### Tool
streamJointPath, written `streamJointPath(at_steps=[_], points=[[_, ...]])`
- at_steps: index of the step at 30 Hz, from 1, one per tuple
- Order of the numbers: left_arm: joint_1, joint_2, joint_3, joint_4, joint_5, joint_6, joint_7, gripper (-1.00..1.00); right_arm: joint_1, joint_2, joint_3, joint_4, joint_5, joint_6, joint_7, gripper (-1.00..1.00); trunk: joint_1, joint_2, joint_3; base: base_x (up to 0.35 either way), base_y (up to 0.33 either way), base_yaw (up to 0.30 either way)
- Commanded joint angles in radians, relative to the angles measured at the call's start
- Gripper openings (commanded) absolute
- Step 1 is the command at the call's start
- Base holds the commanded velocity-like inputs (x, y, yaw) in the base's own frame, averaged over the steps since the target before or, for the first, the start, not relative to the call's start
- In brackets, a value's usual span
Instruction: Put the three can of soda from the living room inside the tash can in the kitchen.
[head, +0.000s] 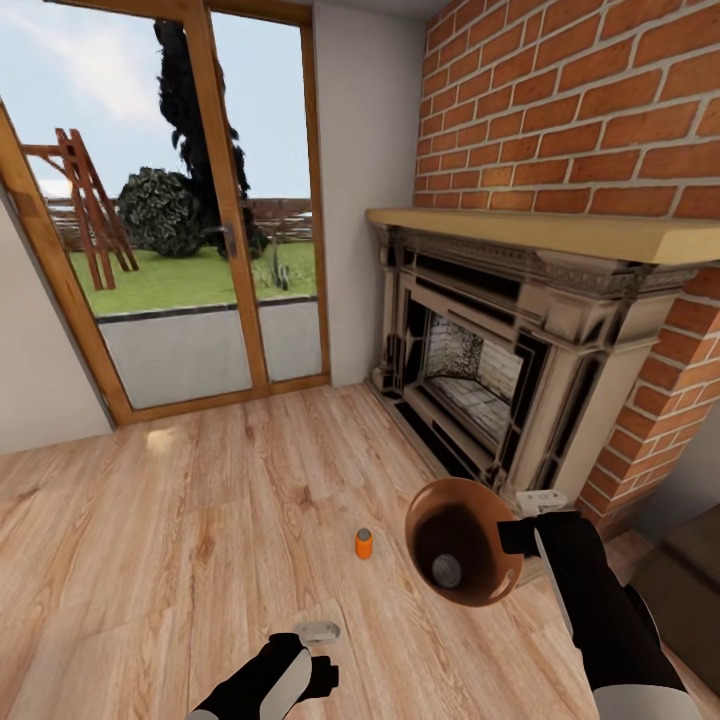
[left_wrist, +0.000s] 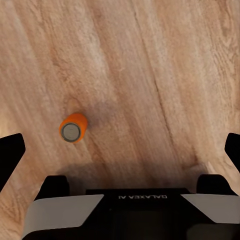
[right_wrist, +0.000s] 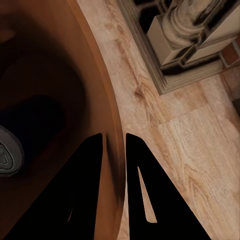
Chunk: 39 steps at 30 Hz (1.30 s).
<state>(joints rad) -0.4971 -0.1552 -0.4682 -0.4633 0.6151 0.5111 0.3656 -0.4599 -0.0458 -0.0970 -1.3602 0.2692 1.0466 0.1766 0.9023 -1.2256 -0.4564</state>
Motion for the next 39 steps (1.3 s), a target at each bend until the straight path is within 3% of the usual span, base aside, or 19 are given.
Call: streamJointPath(at_steps=[1,13,21,24,39], points=[[0.0,0.0,0.0,0.0,0.0,0.0,0.0,1.0,0.0,0.0,0.0,0.0,-0.013,0.001,0.005,-1.0,0.004,-0.007,-0.003,0.0,0.0,0.0],[0.0,0.0,0.004,0.003,0.001,0.002,-0.008,1.0,0.0,0.0,-0.001,0.0,-0.013,0.001,0.006,-1.0,0.05,-0.091,-0.041,0.0,0.0,0.0],[0.0,0.001,0.1,0.048,0.0,0.0,-0.019,1.0,0.0,0.0,-0.001,0.0,-0.013,0.001,0.006,-1.0,0.081,-0.147,-0.066,0.0,0.0,0.0],[0.0,0.005,0.113,0.054,0.0,0.0,-0.03,1.0,0.0,0.0,0.0,0.0,-0.013,0.001,0.006,-1.0,0.092,-0.168,-0.075,0.0,0.0,0.0],[-0.001,0.068,0.122,0.131,-0.001,-0.06,-0.083,1.0,0.0,0.001,0.0,0.0,-0.013,0.001,0.006,-1.0,0.15,-0.273,-0.122,0.0,0.0,0.0]])
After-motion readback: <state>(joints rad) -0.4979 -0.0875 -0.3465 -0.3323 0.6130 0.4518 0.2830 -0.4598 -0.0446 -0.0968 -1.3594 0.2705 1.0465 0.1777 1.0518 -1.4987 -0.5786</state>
